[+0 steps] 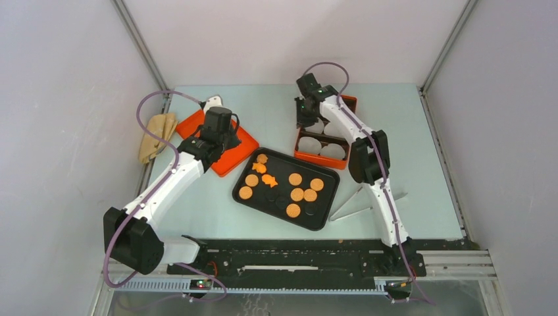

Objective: Pack the cookies

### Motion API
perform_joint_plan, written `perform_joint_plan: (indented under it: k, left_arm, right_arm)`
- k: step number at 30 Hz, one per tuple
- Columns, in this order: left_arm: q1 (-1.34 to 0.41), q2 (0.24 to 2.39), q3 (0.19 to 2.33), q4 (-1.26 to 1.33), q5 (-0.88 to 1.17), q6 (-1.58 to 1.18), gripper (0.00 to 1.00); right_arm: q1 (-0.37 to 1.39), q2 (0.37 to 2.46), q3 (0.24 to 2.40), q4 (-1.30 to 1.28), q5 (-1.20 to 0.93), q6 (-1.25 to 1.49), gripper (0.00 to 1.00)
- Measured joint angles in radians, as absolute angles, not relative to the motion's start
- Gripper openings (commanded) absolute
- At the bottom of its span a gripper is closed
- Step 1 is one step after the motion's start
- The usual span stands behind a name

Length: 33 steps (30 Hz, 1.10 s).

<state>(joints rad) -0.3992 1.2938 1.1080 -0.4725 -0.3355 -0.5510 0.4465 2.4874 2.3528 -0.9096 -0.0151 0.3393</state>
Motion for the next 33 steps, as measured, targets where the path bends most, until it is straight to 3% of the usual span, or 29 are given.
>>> perform_joint_plan:
  k: [5, 10, 17, 28, 33]
  left_arm:
    - [-0.399, 1.294, 1.108, -0.472, -0.334, -0.551, 0.24]
    - [-0.399, 1.294, 1.108, -0.472, -0.328, -0.551, 0.24]
    - [-0.399, 1.294, 1.095, -0.462, -0.31, -0.554, 0.24]
    - [-0.418, 1.29, 1.082, -0.428, -0.258, -0.57, 0.22]
    - [-0.463, 1.307, 1.082, -0.427, -0.246, -0.573, 0.22]
  right_arm:
    - [0.524, 2.487, 2.408, -0.901, -0.078, 0.274, 0.24]
    - [0.581, 2.487, 2.387, -0.923, -0.111, 0.185, 0.3]
    - [0.609, 2.359, 2.053, -0.799, -0.098, 0.169, 0.36]
    - [0.55, 1.992, 1.95, -0.776, 0.105, 0.232, 0.38]
    - [0.368, 1.899, 1.808, -0.765, 0.153, 0.326, 0.37]
